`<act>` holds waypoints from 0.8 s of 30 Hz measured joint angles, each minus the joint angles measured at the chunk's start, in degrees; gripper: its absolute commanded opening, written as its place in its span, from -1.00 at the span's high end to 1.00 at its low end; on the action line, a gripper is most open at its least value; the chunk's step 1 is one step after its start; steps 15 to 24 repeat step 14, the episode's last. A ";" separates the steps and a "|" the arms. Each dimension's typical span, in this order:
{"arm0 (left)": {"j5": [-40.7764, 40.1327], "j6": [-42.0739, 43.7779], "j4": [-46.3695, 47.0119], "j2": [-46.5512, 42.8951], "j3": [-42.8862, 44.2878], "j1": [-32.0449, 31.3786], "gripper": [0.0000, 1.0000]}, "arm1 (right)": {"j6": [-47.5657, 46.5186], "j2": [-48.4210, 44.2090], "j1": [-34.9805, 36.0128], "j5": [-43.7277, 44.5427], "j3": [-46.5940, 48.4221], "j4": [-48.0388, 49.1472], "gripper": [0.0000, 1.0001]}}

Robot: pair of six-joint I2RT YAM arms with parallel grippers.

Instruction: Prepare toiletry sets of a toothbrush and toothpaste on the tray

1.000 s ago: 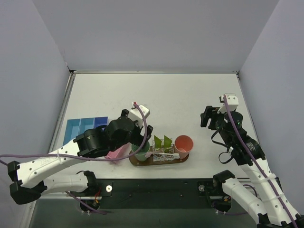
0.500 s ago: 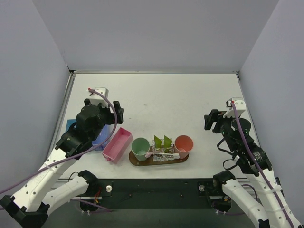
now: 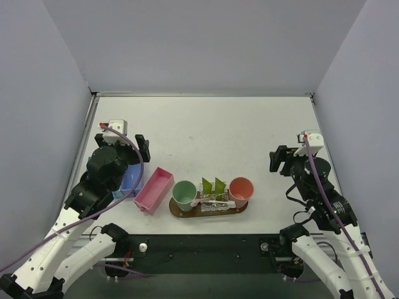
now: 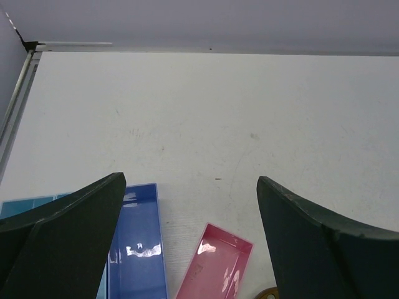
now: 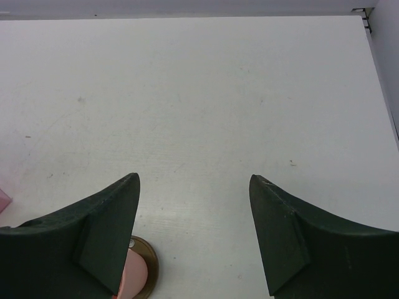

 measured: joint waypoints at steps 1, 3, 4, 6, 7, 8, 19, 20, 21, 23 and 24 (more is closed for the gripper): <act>-0.17 0.00 0.24 0.00 0.00 0.00 -0.95 | -0.04 0.00 0.00 0.00 -0.07 0.00 -0.32; -0.37 0.04 0.35 0.00 -0.09 0.00 -0.95 | -0.04 0.00 0.00 0.00 -0.09 0.04 -0.32; -0.39 0.09 0.48 -0.04 -0.20 0.00 -0.95 | -0.07 0.00 0.00 0.00 -0.09 0.09 -0.32; -0.44 0.20 0.70 -0.17 -0.52 0.00 -0.95 | -0.04 0.00 0.00 0.00 -0.13 0.31 -0.31; -0.48 0.22 0.81 -0.24 -0.76 0.00 -0.95 | -0.07 0.00 0.00 -0.02 -0.17 0.39 -0.32; -0.52 0.24 0.83 -0.28 -0.96 0.00 -0.95 | -0.07 0.00 0.00 -0.02 -0.22 0.42 -0.32; -0.92 0.46 0.94 -0.44 -1.68 0.00 -0.95 | -0.09 0.00 0.00 -0.02 -0.24 0.44 -0.32; -0.92 0.46 0.94 -0.44 -1.68 0.00 -0.95 | -0.09 0.00 0.00 -0.02 -0.24 0.44 -0.32; -0.92 0.46 0.94 -0.44 -1.68 0.00 -0.95 | -0.09 0.00 0.00 -0.02 -0.24 0.44 -0.32; -0.92 0.46 0.94 -0.44 -1.68 0.00 -0.95 | -0.09 0.00 0.00 -0.02 -0.24 0.44 -0.32; -0.92 0.46 0.94 -0.44 -1.68 0.00 -0.95 | -0.09 0.00 0.00 -0.02 -0.24 0.44 -0.32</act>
